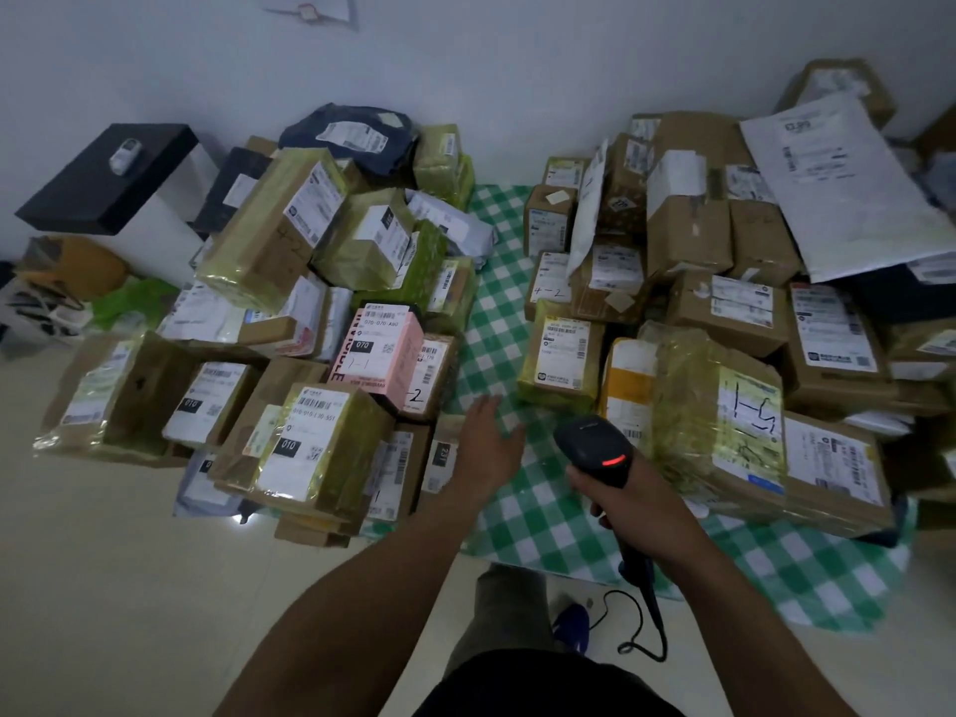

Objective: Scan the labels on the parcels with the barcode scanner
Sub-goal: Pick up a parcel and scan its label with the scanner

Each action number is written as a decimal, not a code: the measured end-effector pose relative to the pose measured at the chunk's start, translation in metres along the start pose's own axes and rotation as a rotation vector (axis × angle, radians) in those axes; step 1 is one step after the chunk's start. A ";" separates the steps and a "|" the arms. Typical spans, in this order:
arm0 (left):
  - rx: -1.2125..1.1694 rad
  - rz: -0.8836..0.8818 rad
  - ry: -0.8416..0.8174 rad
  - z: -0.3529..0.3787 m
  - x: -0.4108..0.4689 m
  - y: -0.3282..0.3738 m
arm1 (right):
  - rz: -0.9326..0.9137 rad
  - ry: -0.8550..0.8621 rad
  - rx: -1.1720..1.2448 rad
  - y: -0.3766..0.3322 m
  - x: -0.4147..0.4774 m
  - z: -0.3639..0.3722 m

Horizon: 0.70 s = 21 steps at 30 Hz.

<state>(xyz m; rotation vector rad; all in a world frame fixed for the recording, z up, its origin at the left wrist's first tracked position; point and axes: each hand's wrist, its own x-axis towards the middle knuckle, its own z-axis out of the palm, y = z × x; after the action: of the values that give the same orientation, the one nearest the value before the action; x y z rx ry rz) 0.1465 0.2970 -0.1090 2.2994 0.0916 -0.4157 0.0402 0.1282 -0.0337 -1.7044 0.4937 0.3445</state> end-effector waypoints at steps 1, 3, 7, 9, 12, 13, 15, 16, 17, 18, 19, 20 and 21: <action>-0.071 -0.045 -0.012 -0.001 0.013 0.015 | -0.006 0.016 0.011 -0.003 0.002 0.000; -0.236 -0.129 -0.075 -0.002 0.037 0.041 | -0.012 0.042 0.019 -0.008 0.007 -0.002; -0.334 -0.170 -0.182 0.008 0.075 0.062 | 0.001 0.067 -0.003 -0.014 0.016 -0.006; -0.352 -0.222 -0.189 0.016 0.087 0.060 | 0.011 0.081 -0.006 -0.014 0.019 -0.007; -0.400 -0.292 -0.137 0.021 0.094 0.051 | 0.008 0.088 -0.011 -0.014 0.022 -0.008; -0.426 -0.303 -0.116 0.021 0.094 0.049 | 0.003 0.084 -0.016 -0.015 0.023 -0.009; -0.440 -0.327 -0.088 0.020 0.091 0.047 | -0.002 0.069 -0.029 -0.014 0.026 -0.009; -0.438 -0.339 -0.072 0.019 0.087 0.046 | -0.001 0.065 -0.034 -0.014 0.027 -0.009; -0.437 -0.345 -0.055 0.017 0.082 0.045 | -0.008 0.063 -0.031 -0.015 0.027 -0.008; -0.434 -0.341 -0.035 0.012 0.075 0.044 | -0.018 0.063 -0.018 -0.015 0.027 -0.008; -0.424 -0.324 -0.016 0.007 0.067 0.044 | -0.026 0.062 -0.002 -0.015 0.027 -0.008; -0.422 -0.303 0.002 0.000 0.057 0.045 | -0.029 0.061 0.019 -0.015 0.027 -0.008; -0.438 -0.288 0.019 -0.006 0.047 0.045 | -0.032 0.057 0.034 -0.016 0.027 -0.008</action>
<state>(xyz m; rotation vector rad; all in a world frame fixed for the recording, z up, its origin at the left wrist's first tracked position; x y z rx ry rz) 0.2009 0.2677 -0.0889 1.8607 0.4796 -0.4677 0.0709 0.1187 -0.0319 -1.6914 0.5111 0.2639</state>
